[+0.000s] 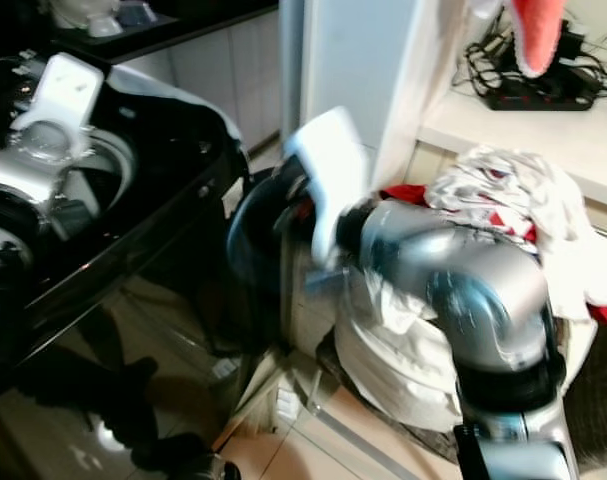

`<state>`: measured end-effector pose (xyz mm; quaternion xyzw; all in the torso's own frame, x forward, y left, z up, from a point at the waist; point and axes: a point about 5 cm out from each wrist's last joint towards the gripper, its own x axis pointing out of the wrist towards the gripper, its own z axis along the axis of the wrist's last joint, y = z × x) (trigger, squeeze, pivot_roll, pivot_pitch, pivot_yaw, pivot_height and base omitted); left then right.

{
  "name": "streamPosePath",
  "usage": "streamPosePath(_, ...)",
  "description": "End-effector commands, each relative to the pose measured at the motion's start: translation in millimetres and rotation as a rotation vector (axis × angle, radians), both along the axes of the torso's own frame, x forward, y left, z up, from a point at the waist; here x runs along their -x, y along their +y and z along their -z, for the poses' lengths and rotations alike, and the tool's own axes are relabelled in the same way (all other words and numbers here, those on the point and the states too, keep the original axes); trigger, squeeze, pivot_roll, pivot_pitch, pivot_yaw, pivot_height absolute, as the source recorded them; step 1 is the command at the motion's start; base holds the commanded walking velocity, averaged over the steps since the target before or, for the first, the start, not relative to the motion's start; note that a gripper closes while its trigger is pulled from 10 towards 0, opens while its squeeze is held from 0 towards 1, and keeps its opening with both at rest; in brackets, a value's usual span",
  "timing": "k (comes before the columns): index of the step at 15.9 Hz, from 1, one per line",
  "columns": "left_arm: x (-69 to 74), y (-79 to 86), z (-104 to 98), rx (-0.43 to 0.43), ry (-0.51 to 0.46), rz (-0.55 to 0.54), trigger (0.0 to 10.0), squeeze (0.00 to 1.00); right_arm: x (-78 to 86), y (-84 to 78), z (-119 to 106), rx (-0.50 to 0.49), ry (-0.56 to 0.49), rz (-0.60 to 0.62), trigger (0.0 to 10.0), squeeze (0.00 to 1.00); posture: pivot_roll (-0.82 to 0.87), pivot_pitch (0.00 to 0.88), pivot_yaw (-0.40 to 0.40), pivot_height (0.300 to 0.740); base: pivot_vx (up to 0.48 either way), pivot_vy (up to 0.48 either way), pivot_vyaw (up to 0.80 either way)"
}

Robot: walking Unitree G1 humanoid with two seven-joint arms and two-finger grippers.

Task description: Clothes washing

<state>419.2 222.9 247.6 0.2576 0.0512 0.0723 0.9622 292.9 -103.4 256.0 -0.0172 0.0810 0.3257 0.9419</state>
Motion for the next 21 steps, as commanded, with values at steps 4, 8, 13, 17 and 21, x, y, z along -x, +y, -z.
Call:
streamPosePath(4,23.9,-98.2,-1.2,0.317,-0.129,0.787,10.0,0.0,-33.8,-95.0,-1.5,0.217,-0.077,0.609,10.0,1.0,-0.04,0.0,0.031,0.74,0.0,0.0,0.0)
streamPosePath(8,80.6,-136.1,26.7,0.444,-0.097,1.108,10.0,0.0,-49.5,-156.5,6.7,0.204,-0.025,0.84,10.0,1.0,-0.05,0.0,0.036,0.74,0.0,0.0,0.0)
streamPosePath(13,108.8,-141.2,29.7,0.447,-0.028,1.207,10.0,0.0,-71.5,-187.4,34.7,0.023,0.122,0.854,10.0,1.0,-0.04,0.0,0.03,0.74,0.0,0.0,0.0)
streamPosePath(17,121.8,-142.6,29.2,0.414,0.032,1.255,10.0,0.0,-74.4,-200.0,53.2,0.09,0.239,0.938,10.0,0.0,-0.03,0.0,0.024,0.74,0.0,0.0,0.0)
streamPosePath(21,125.3,-141.9,30.1,0.404,0.055,1.256,10.0,0.0,-75.5,-203.9,56.3,0.072,0.273,0.941,1.1,0.0,-0.03,0.0,0.03,0.74,0.0,0.0,0.0)
